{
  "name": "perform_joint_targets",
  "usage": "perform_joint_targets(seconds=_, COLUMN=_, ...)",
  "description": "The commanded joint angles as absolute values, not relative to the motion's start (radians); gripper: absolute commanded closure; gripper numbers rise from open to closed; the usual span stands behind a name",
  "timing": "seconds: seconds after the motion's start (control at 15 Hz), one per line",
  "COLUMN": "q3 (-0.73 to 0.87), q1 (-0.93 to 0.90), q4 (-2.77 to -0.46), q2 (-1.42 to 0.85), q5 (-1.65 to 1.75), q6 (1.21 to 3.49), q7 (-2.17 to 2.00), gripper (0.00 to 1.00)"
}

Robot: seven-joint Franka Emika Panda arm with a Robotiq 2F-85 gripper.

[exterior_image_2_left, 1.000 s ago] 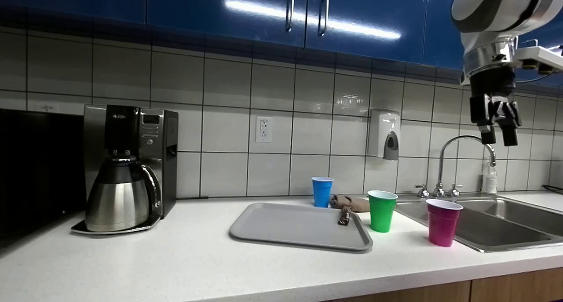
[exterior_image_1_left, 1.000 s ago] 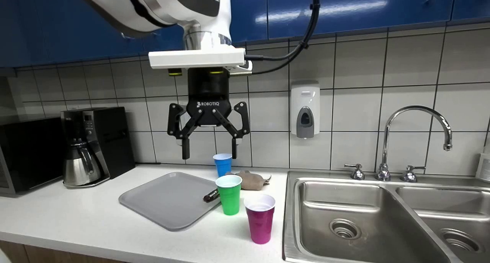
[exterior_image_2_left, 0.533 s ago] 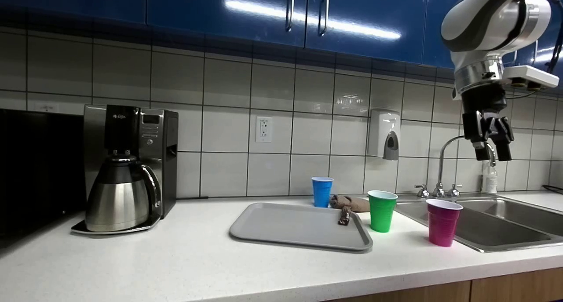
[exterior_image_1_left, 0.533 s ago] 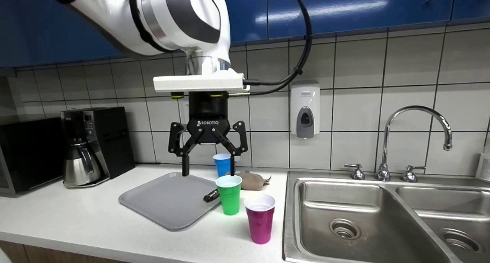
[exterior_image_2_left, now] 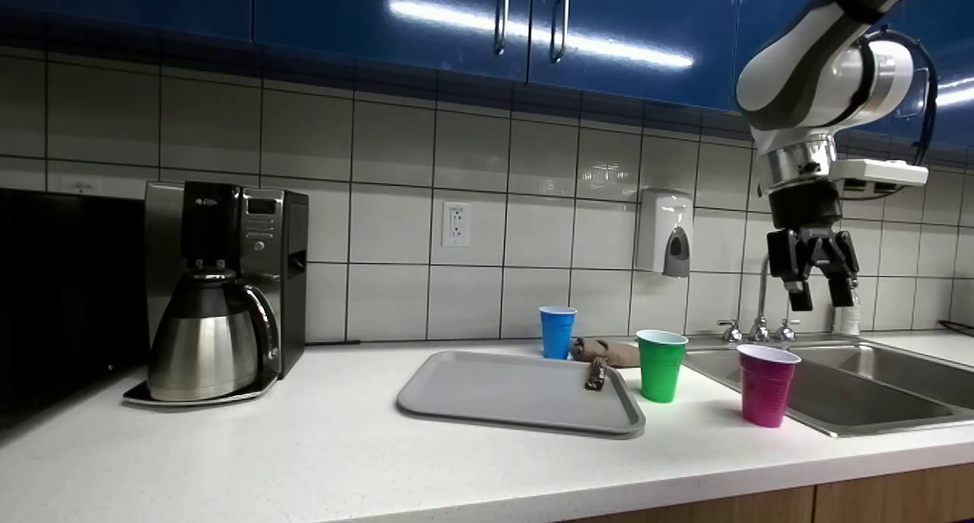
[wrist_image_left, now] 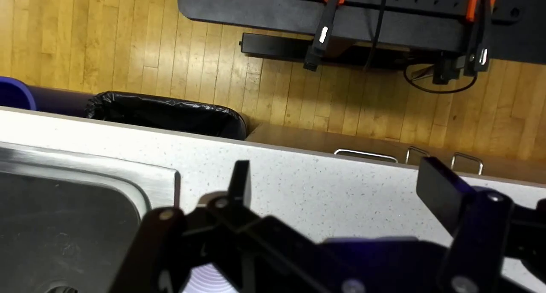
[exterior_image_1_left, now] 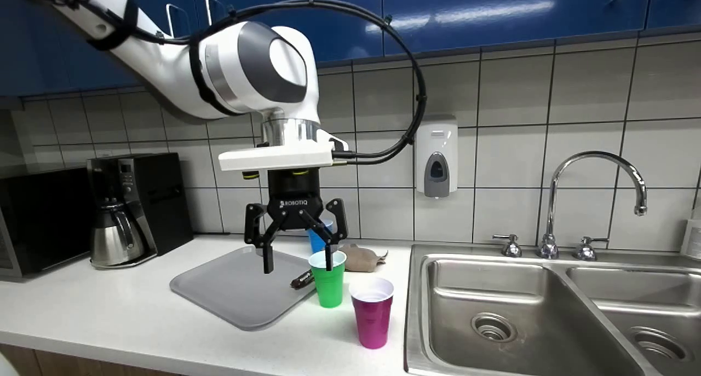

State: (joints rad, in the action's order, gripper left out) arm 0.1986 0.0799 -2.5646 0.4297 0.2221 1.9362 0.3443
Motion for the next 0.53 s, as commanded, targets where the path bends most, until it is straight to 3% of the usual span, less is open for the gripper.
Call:
perform_joint_targets(seconds=0.0, q3=0.165, q1=0.082, q4=-2.566, q2=0.369, q5=0.214, q6=2.01, q7=0.268, gripper=0.0)
perform_joint_targets(seconds=0.47, q3=0.12, q1=0.074, q4=-2.518, q2=0.22, q5=0.203, q6=2.095, q7=0.169, gripper=0.0)
